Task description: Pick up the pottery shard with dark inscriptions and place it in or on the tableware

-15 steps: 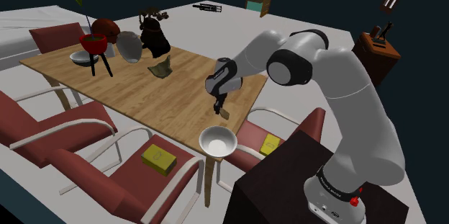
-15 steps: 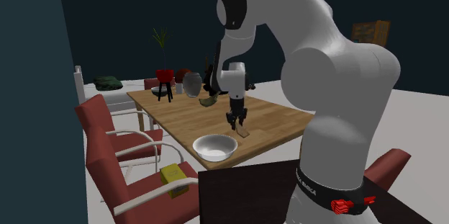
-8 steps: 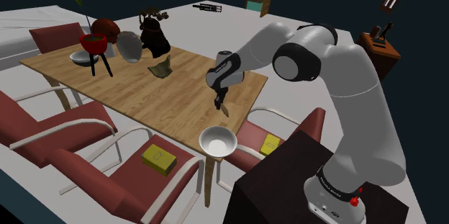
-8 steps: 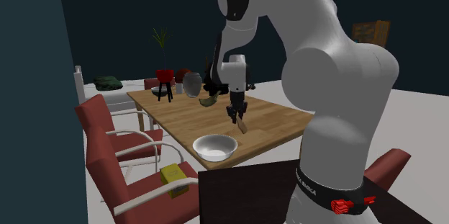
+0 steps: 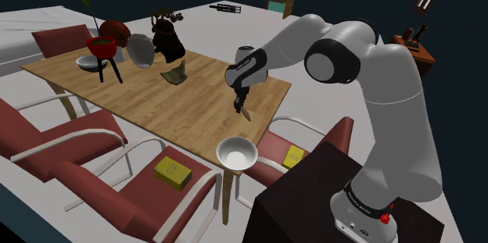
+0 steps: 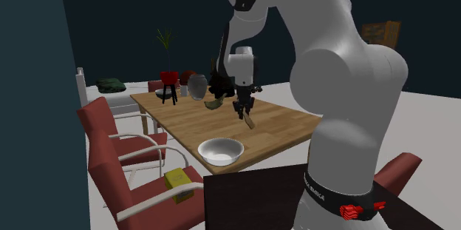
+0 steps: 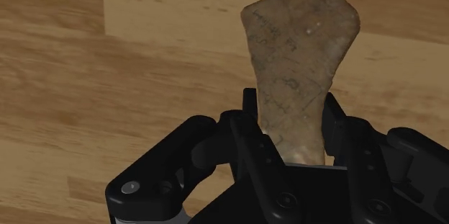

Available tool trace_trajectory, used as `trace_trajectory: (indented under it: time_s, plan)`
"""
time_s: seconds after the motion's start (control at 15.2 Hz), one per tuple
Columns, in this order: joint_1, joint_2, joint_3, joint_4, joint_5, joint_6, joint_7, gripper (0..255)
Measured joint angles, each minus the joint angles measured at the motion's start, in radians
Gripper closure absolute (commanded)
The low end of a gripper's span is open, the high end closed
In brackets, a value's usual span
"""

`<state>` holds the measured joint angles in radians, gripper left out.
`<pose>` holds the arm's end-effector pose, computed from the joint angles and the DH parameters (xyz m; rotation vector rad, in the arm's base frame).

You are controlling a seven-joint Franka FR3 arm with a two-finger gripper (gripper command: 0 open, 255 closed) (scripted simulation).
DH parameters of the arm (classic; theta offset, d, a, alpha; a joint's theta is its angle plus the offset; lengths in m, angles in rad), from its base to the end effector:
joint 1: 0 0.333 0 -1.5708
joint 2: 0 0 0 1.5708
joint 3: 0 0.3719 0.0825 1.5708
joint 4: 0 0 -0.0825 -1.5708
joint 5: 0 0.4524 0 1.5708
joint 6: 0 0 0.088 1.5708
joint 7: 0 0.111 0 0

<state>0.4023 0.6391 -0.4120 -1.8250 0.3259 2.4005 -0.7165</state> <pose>0.7238 0.0172 0.1984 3.0057 0.8288 -0.0006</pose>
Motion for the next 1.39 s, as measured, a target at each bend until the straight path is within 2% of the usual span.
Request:
trace_trajectory:
  time_s: [0.13, 0.66, 1.19, 1.39]
  plan:
    - [0.027, -0.036, -0.006, -0.048, -0.008, 0.014, 0.017, 255]
    - [0.204, -0.216, -0.027, -0.338, -0.058, 0.134, 0.158, 255]
    - [0.394, -0.378, -0.043, -0.566, -0.145, 0.216, 0.374, 255]
    - [0.403, -0.361, -0.025, -0.589, -0.126, 0.254, 0.383, 255]
